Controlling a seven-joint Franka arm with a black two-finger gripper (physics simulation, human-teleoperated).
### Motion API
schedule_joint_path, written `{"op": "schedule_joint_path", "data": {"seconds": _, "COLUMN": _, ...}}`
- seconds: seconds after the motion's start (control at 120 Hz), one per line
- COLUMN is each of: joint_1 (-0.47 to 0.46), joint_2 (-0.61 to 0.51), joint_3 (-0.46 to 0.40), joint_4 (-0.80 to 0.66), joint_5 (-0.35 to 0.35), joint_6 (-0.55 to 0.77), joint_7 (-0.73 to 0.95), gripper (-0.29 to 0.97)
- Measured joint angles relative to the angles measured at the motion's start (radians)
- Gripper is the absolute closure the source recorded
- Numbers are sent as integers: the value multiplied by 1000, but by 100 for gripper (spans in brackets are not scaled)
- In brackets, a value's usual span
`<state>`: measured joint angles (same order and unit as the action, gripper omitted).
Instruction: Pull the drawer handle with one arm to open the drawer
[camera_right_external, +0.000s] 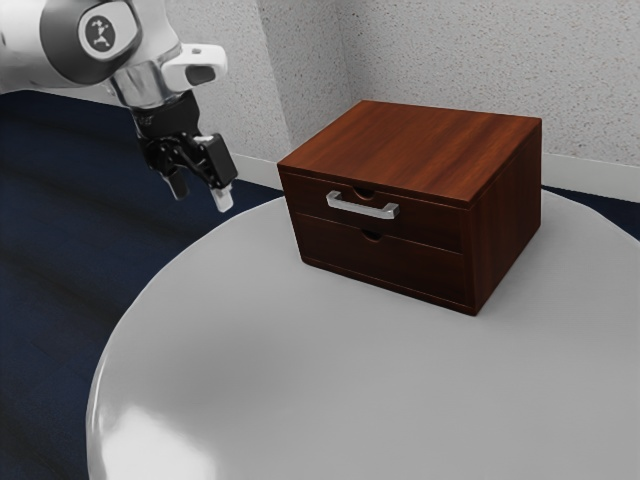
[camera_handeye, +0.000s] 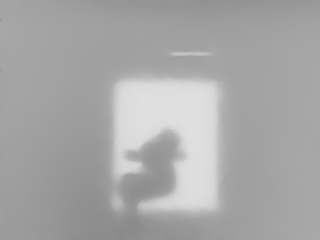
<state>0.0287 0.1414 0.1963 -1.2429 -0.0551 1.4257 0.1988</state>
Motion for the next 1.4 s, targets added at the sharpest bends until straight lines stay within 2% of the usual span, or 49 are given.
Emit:
{"op": "schedule_joint_path", "data": {"seconds": 0.208, "joint_1": -2, "joint_2": -5, "joint_3": -1, "joint_4": -17, "joint_5": 15, "joint_6": 0, "joint_7": -1, "gripper": 2}}
{"op": "schedule_joint_path", "data": {"seconds": 0.317, "joint_1": -7, "joint_2": -23, "joint_3": -12, "joint_4": -30, "joint_5": -11, "joint_6": -11, "joint_7": -78, "gripper": 2}}
{"op": "schedule_joint_path", "data": {"seconds": 0.417, "joint_1": -23, "joint_2": -28, "joint_3": -23, "joint_4": -30, "joint_5": -77, "joint_6": -19, "joint_7": -274, "gripper": 2}}
{"op": "schedule_joint_path", "data": {"seconds": 0.558, "joint_1": -121, "joint_2": -20, "joint_3": -49, "joint_4": -28, "joint_5": -63, "joint_6": 6, "joint_7": -688, "gripper": 5}}
{"op": "schedule_joint_path", "data": {"seconds": 0.683, "joint_1": -141, "joint_2": -33, "joint_3": -64, "joint_4": -27, "joint_5": 2, "joint_6": 31, "joint_7": -1015, "gripper": 7}}
{"op": "schedule_joint_path", "data": {"seconds": 0.742, "joint_1": -172, "joint_2": -58, "joint_3": -41, "joint_4": -44, "joint_5": 35, "joint_6": 43, "joint_7": -1151, "gripper": 8}}
{"op": "schedule_joint_path", "data": {"seconds": 0.817, "joint_1": -254, "joint_2": -155, "joint_3": 27, "joint_4": -220, "joint_5": 74, "joint_6": 141, "joint_7": -1307, "gripper": 8}}
{"op": "schedule_joint_path", "data": {"seconds": 0.892, "joint_1": -282, "joint_2": -178, "joint_3": 57, "joint_4": -306, "joint_5": 110, "joint_6": 251, "joint_7": -1444, "gripper": 9}}
{"op": "schedule_joint_path", "data": {"seconds": 1.042, "joint_1": -267, "joint_2": -138, "joint_3": 77, "joint_4": -334, "joint_5": 154, "joint_6": 413, "joint_7": -1659, "gripper": 10}}
{"op": "schedule_joint_path", "data": {"seconds": 1.233, "joint_1": -214, "joint_2": -100, "joint_3": 51, "joint_4": -334, "joint_5": 169, "joint_6": 504, "joint_7": -1833, "gripper": 11}}
{"op": "schedule_joint_path", "data": {"seconds": 1.4, "joint_1": -267, "joint_2": -74, "joint_3": 34, "joint_4": -327, "joint_5": 173, "joint_6": 538, "joint_7": -1941, "gripper": 11}}
